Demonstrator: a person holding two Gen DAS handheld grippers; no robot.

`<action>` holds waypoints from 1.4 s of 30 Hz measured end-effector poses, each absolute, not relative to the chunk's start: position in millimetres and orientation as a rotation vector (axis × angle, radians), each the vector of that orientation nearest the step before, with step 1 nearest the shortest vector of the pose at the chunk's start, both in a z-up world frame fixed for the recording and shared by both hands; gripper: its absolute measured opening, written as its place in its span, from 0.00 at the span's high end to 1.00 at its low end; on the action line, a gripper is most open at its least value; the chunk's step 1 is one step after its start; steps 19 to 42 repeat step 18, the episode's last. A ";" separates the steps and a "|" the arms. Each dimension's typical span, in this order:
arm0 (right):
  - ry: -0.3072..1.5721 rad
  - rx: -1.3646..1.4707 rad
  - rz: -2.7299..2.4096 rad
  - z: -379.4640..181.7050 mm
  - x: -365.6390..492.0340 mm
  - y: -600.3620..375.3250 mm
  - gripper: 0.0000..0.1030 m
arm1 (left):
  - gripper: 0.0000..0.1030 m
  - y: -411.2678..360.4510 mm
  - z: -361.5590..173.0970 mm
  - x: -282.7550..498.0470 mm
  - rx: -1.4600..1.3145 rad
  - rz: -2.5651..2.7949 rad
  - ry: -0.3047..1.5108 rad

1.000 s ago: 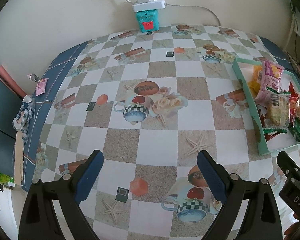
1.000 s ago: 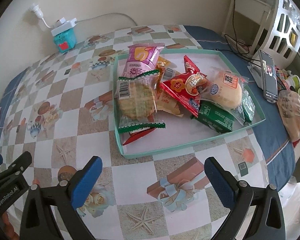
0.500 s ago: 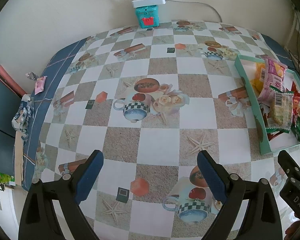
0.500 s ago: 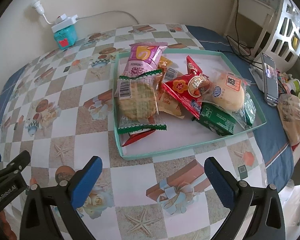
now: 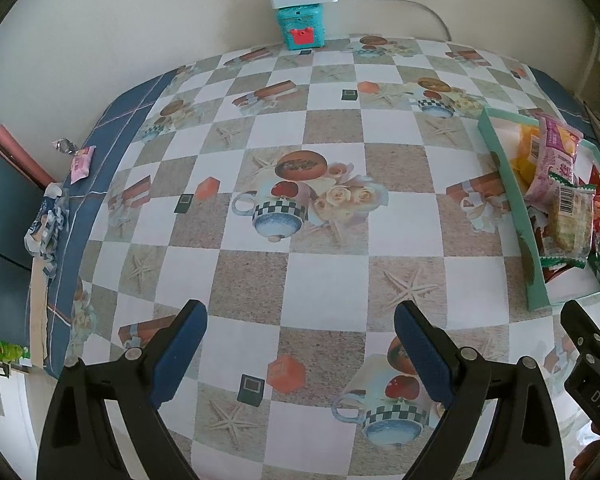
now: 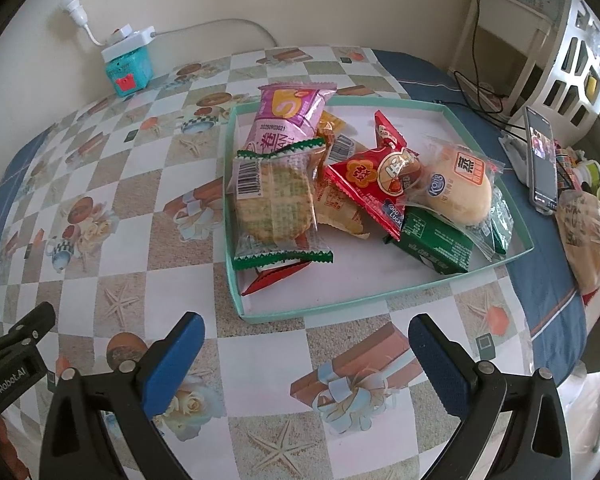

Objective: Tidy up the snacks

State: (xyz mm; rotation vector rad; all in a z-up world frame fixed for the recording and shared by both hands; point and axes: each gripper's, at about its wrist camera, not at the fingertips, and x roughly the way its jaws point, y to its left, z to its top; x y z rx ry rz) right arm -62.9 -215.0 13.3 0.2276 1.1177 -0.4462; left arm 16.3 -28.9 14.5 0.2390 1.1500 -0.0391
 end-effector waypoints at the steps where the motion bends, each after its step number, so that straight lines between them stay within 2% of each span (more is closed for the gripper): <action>1: 1.118 0.228 -0.446 13.3 -63.1 -215.1 0.00 | 0.08 -28.5 14.5 16.2 0.238 -0.038 1.149; 42: 1.120 0.232 -0.449 11.7 -63.3 -215.6 0.00 | 0.08 -27.7 19.8 14.7 0.235 -0.051 1.116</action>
